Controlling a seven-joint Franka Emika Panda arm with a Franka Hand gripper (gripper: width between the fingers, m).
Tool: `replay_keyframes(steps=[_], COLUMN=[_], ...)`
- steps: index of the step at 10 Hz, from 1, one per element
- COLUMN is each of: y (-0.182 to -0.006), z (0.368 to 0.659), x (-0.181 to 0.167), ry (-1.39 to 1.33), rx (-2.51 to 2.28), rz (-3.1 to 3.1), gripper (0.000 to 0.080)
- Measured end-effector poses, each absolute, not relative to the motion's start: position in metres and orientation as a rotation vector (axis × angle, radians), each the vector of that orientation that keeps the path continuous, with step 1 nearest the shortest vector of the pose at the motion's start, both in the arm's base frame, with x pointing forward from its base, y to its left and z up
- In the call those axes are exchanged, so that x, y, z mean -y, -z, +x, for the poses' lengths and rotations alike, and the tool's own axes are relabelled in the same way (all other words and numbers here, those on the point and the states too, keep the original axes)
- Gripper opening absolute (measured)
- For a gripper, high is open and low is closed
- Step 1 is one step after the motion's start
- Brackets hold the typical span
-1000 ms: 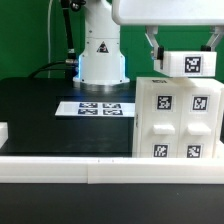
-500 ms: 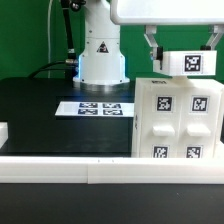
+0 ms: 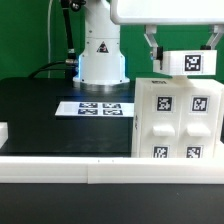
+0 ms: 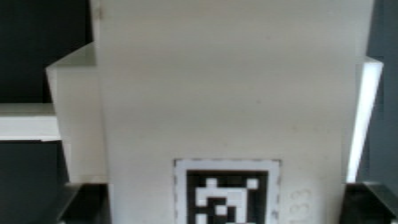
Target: Assemble cabinet
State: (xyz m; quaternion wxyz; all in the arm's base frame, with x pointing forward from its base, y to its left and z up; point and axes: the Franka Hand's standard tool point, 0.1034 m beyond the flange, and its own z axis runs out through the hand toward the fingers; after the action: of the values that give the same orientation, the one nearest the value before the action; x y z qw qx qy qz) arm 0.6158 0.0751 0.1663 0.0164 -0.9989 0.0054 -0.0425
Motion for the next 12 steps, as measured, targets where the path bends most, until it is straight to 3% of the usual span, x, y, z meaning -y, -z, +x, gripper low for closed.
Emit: replay_keyframes(steps=[12], y=[-0.1652], z=[0.6152], x=[-0.0758], ry=[0.094], rx=[-1.058], rz=[-2.88], gripper=[0.0558])
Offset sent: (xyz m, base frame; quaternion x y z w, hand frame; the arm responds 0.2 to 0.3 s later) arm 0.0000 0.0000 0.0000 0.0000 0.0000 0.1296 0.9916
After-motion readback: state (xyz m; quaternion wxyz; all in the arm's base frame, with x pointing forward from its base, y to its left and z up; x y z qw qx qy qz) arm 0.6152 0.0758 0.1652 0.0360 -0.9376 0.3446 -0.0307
